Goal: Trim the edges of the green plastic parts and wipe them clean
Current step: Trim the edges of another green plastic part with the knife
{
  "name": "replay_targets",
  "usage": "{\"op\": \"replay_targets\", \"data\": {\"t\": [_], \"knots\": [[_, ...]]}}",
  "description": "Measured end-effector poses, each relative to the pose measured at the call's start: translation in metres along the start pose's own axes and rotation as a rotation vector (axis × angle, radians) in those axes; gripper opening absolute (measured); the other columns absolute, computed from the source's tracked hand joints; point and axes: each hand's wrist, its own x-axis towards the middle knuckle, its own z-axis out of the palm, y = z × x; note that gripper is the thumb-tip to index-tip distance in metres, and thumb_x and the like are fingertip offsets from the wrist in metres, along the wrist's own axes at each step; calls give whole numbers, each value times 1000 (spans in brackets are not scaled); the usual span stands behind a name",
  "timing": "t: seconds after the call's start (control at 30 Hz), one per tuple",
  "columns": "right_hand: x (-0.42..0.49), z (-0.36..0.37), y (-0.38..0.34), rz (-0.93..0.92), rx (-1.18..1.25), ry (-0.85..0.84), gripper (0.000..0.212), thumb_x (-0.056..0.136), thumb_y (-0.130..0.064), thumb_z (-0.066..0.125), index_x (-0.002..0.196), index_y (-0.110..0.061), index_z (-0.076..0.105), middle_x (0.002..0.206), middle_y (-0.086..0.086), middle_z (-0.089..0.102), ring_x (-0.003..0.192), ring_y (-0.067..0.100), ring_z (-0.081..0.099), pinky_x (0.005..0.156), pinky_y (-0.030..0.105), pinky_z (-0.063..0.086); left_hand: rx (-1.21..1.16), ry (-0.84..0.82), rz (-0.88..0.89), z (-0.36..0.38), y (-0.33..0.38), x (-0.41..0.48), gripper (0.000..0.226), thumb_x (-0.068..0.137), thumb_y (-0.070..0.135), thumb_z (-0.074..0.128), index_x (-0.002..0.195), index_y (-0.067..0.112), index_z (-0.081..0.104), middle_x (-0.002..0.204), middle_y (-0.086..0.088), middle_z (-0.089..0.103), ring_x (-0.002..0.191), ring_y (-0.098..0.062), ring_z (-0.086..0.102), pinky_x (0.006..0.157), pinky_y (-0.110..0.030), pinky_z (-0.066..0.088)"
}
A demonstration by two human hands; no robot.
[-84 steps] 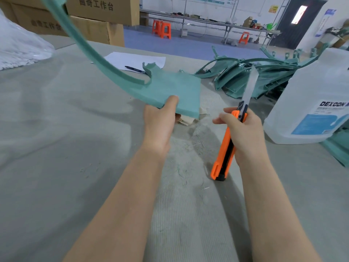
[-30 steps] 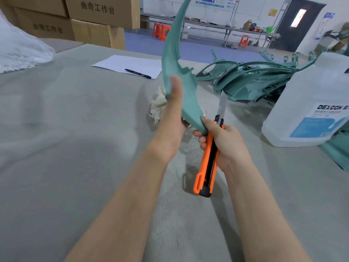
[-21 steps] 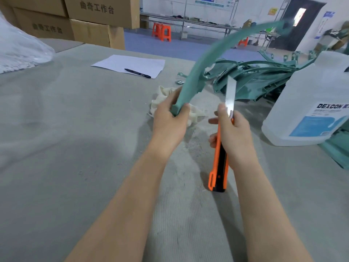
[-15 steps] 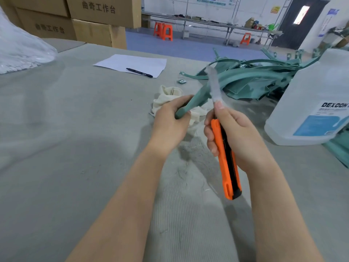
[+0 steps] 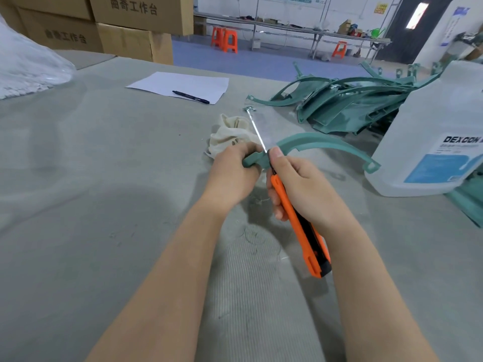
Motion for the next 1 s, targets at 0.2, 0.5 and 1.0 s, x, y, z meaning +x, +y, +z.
{"op": "replay_targets", "data": {"t": [0.2,0.5,1.0], "knots": [[1,6,1,26,46,-48,52,102,-47,37,67,-11,47,46,2,47,34,16,46,37,23,40,17,-9,-10,-1,0,1,26,83,-6,48,95,8,67,88,-12,69,89,-29,63,81,-42,52],[-3,11,0,10,60,-124,52,103,-45,36,68,-8,48,46,4,46,33,16,45,37,21,37,-53,-54,-46,0,-3,0,32,89,-1,44,105,15,67,78,0,64,82,-19,63,75,-30,51],[0,0,3,87,132,17,54,101,-50,39,68,-10,51,50,4,48,36,17,46,39,22,39,67,65,68,0,-4,2,36,85,-4,47,92,29,61,88,7,62,81,-13,53,65,-17,34]]}}
